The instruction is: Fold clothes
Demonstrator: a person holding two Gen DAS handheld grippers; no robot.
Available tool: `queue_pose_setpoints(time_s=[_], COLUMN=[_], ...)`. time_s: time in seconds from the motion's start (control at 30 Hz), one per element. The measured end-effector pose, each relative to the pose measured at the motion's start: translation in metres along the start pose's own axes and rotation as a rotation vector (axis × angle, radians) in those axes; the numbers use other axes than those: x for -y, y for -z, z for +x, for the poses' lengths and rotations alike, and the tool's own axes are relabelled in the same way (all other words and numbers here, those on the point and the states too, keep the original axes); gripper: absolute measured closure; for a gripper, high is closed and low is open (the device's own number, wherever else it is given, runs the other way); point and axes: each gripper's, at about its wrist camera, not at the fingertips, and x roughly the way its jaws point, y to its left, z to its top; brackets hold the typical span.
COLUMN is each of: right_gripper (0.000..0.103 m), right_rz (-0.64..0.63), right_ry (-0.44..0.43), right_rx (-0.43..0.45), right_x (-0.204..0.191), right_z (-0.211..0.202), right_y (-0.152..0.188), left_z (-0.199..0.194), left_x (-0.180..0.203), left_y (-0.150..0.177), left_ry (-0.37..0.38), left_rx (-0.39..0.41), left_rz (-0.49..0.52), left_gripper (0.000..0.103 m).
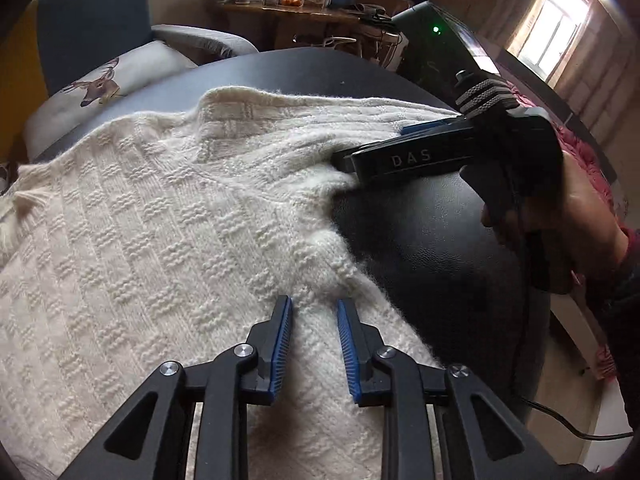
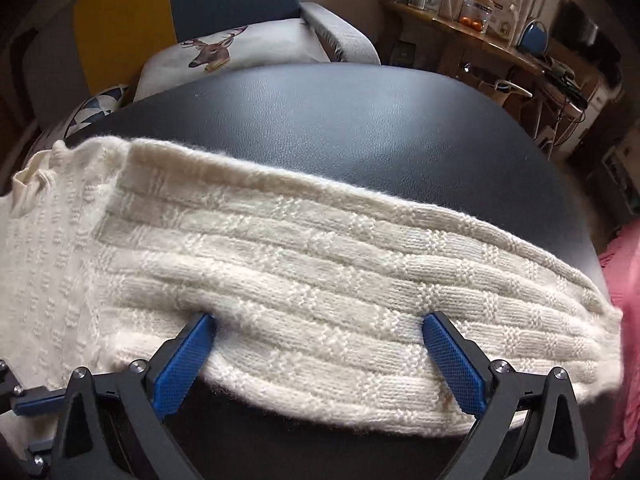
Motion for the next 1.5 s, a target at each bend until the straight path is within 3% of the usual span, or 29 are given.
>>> queue_pose_setpoints(time_s=[0.13, 0.23, 0.33, 0.47, 0.73, 0.87, 1.0, 1.13, 1.2, 1.33, 1.4, 1.5], right_gripper=[0.000, 0.000, 0.000, 0.000, 0.000, 0.000, 0.000, 0.000, 0.000, 0.000, 0.000, 0.000], right_rz=[0.002, 0.022, 0.084, 0.175, 0.312, 0.353, 0.359, 0.367, 0.372, 0.335, 0.278, 0.139], right_ry=[-0.018, -0.089, -0.090, -0.006, 0.177, 0.173, 0.192, 0.198, 0.200, 0.300, 0.233, 0.047], right_rx=[0.008, 0.042, 0.083, 0.079, -0.033, 0.003, 0.025, 0.038, 0.042, 0.087, 0.165, 0.205], right_x=[0.000, 0.007, 0.036, 0.092, 0.194, 0.204, 0.200, 0.198, 0.197, 0.167, 0.132, 0.056], right_z=[-0.001, -0.012, -0.032, -0.040, -0.038, -0.042, -0.043, -0.043, -0.043, -0.067, -0.086, -0.094], right_y=[0.002, 0.004, 0.009, 0.016, 0.041, 0.066, 0.070, 0.071, 0.072, 0.060, 0.048, 0.025], left_z=[-0.002, -0.011, -0.019, -0.010, 0.040, 0.055, 0.051, 0.025, 0.003, -0.044, -0.069, -0.104], left_x=[-0.013, -0.024, -0.040, -0.061, -0.070, -0.083, -0.083, -0.093, -0.101, -0.123, -0.145, -0.180], left_y=[-0.008, -0.024, -0.052, -0.084, -0.118, -0.119, -0.118, -0.101, -0.077, -0.013, 0.025, 0.077], left_ry=[0.070, 0.116, 0.076, 0.014, -0.120, -0.127, -0.129, -0.075, -0.063, -0.076, -0.098, -0.125], left_rx=[-0.008, 0.015, 0.064, 0.079, -0.017, -0.005, 0.008, 0.034, 0.063, 0.099, 0.120, 0.149], left_rz=[-0.097, -0.146, -0.151, -0.147, -0.083, -0.154, -0.190, -0.296, -0.340, -0.417, -0.488, -0.596], left_gripper=[0.080, 0.080, 0.080, 0.080, 0.080, 0.079, 0.079, 0.079, 0.079, 0.079, 0.079, 0.080])
